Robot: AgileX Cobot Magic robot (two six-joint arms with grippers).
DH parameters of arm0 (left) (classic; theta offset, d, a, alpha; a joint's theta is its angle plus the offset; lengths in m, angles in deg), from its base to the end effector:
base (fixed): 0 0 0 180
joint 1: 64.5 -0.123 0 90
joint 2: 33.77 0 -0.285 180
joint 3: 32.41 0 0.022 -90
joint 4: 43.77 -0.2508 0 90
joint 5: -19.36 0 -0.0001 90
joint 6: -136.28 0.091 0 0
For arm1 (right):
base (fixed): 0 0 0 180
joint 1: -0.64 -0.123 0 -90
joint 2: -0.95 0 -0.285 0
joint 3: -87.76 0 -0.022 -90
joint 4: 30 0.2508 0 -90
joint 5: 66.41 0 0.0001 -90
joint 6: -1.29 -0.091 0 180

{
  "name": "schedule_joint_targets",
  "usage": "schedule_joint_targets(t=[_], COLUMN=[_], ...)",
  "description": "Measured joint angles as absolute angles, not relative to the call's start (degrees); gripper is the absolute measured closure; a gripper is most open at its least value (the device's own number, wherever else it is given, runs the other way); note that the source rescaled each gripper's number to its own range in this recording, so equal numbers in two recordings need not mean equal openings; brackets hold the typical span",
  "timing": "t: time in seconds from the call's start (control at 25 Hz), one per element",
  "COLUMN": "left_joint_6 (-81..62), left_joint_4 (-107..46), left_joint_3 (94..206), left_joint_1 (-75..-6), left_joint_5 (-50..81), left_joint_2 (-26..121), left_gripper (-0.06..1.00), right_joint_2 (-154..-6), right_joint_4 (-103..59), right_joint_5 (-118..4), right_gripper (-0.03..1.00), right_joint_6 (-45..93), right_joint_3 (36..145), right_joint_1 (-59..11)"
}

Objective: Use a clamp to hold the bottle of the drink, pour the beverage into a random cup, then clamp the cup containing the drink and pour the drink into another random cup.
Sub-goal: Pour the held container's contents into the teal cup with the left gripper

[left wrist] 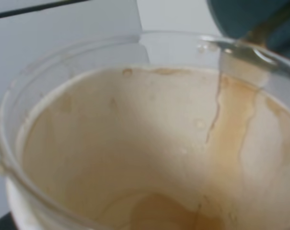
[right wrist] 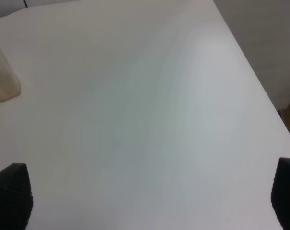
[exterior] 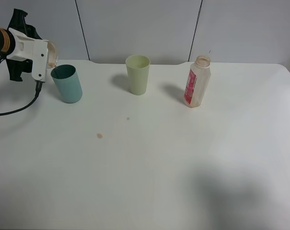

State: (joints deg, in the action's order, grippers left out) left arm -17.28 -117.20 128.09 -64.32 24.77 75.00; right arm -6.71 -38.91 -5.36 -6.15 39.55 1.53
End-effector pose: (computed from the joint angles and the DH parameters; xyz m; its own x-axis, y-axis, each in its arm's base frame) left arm 0.3748 -0.0093 0.2006 0.1762 0.9808 0.0832 0.5764 -0.1713 0.7990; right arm -0.0068 -0.0122 0.2794 -0.4400 0.0604 -0.8959 0.1606 0.9869 -0.0123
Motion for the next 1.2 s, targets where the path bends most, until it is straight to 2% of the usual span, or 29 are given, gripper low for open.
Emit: schedule_joint_targets(t=[0.6, 1.2], left_joint_6=[-17.07, -16.64], left_joint_4=[-119.67, -122.55], left_joint_3=[128.09, 129.85], left_joint_1=[-61.13, -60.96], left_joint_5=[21.96, 19.36], left_joint_2=[75.00, 75.00], left_gripper=[0.94, 0.94], right_joint_2=[-6.71, -6.71], right_joint_4=[-38.91, -38.91], right_joint_5=[-5.36, -5.36], right_gripper=[-0.03, -0.03], right_joint_6=[-6.15, -6.15], right_joint_3=[39.55, 39.55], right_joint_1=[1.53, 1.53])
